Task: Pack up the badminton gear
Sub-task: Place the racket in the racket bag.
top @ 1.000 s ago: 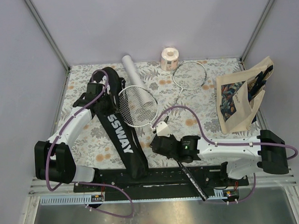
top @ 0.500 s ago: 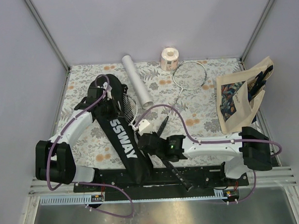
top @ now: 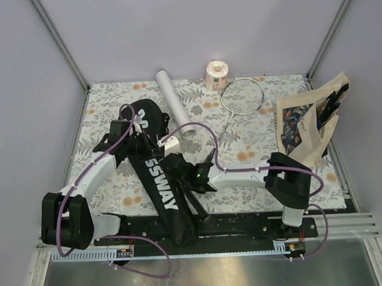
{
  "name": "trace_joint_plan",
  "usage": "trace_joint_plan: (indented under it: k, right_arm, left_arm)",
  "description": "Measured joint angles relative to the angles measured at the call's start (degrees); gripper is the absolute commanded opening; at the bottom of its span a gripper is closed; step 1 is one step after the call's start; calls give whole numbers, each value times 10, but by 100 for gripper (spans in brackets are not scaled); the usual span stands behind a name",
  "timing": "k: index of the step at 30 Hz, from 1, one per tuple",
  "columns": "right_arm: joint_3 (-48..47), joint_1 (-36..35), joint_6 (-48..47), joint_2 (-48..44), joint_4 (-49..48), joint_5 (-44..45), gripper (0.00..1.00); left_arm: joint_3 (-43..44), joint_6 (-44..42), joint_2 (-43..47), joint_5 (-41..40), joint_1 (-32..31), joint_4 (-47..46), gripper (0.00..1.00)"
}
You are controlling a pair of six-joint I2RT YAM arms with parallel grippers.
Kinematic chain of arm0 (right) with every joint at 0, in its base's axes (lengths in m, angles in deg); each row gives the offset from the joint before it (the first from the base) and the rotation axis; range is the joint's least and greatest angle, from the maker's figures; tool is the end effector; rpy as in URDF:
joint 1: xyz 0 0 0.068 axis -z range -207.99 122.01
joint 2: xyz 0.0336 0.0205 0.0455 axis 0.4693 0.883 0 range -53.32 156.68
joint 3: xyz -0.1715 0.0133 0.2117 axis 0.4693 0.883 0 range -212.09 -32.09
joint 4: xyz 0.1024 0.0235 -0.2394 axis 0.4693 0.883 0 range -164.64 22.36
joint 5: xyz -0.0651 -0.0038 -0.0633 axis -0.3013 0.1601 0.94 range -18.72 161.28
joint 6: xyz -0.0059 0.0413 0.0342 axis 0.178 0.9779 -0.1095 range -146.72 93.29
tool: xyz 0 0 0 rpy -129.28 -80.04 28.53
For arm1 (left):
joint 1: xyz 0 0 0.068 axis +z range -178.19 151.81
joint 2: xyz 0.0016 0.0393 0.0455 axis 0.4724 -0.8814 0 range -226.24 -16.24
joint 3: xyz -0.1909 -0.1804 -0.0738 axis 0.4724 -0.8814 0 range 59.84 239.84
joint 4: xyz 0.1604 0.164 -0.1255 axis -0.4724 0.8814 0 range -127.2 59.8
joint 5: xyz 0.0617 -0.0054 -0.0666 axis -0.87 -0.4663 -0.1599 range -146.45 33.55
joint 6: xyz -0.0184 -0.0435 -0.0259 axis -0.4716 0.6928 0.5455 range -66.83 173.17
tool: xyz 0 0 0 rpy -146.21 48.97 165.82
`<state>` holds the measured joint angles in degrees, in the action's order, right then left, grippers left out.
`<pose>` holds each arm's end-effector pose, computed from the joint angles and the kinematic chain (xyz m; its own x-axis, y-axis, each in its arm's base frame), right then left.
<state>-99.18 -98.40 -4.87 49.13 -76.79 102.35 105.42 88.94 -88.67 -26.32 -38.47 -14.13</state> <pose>0.1510 0.3696 0.2212 -0.4168 -0.2208 -0.8818 -0.5464 0.8361 0.0489 0.2463 -0.0629 0.2279 -0.8870 -0.3528 -0.2979 -0.0567 0.7235 -0.6880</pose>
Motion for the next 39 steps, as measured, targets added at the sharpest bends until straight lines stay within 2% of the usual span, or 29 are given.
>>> trace_joint_plan:
  k: [2,5,7,9,14,21,26,29,35,39]
  right_arm:
    - [-12,7,9,25,-21,8,0]
    - [-27,10,24,56,-45,20,15]
    - [-31,11,33,72,-62,26,32]
    - [-36,15,38,85,-71,22,41]
    - [-33,43,50,79,-49,-67,55]
    - [72,87,65,-44,-23,-253,58]
    - [96,90,64,-48,-17,-335,59]
    - [96,90,59,-27,-14,-353,58]
    - [96,91,39,11,6,-331,57]
    - [96,92,34,16,15,-320,51]
  left_arm:
    - [-2,15,5,2,0,-8,0]
    - [-3,28,3,-3,2,-14,0]
    - [-3,35,-2,-6,8,-19,0]
    - [-3,37,-9,-11,12,-21,0]
    - [-2,32,-38,-23,21,-17,0]
    - [7,23,-65,-30,22,-9,0]
    - [9,22,-66,-33,22,-9,0]
    - [9,21,-70,-34,22,-9,0]
    - [9,20,-83,-35,22,-11,0]
    - [9,20,-84,-37,23,-12,0]
